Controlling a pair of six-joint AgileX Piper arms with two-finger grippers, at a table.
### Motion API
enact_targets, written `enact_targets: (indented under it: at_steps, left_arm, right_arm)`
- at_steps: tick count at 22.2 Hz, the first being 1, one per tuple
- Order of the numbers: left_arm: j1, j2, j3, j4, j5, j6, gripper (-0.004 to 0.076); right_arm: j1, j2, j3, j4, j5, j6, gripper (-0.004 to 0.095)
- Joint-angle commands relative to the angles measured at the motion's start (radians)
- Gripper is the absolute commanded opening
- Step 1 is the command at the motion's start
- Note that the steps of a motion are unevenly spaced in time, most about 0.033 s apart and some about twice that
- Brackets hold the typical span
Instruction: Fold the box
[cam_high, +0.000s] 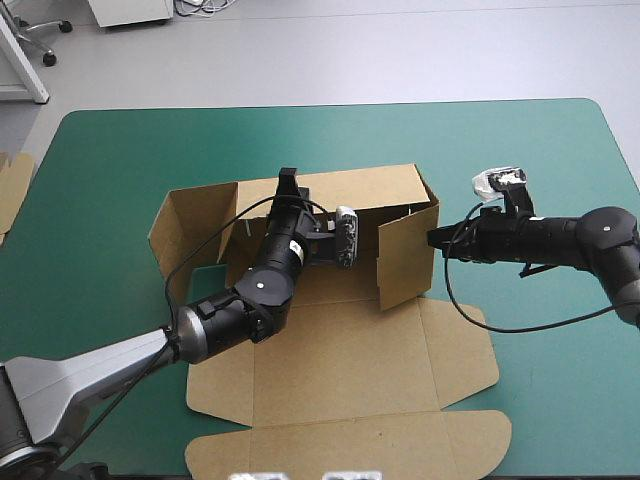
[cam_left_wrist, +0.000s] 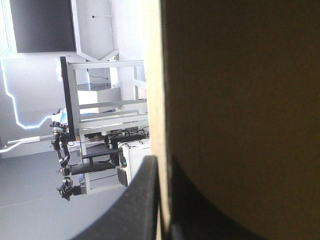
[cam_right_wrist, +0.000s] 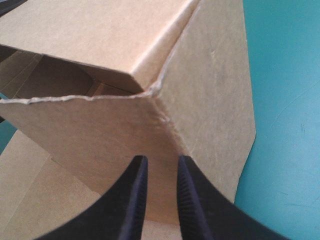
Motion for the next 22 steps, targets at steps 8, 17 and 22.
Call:
enact_targets:
  at_steps: [8, 17, 22]
  left_arm:
    - [-0.008, -0.032, -0.025, 0.029, -0.015, -0.032, -0.0015]
    - [-0.008, -0.032, -0.025, 0.029, -0.011, -0.034, -0.0015]
    - [-0.008, -0.032, -0.025, 0.029, -0.013, -0.034, -0.0015]
  right_arm:
    - [0.119, -0.123, -0.014, -0.133, -0.199, 0.172, 0.0216]
    - [0.251, -0.219, 0.036, -0.380, -0.321, 0.411, 0.0215]
    - [0.249, -0.292, 0.043, -0.485, -0.330, 0.495, 0.0215]
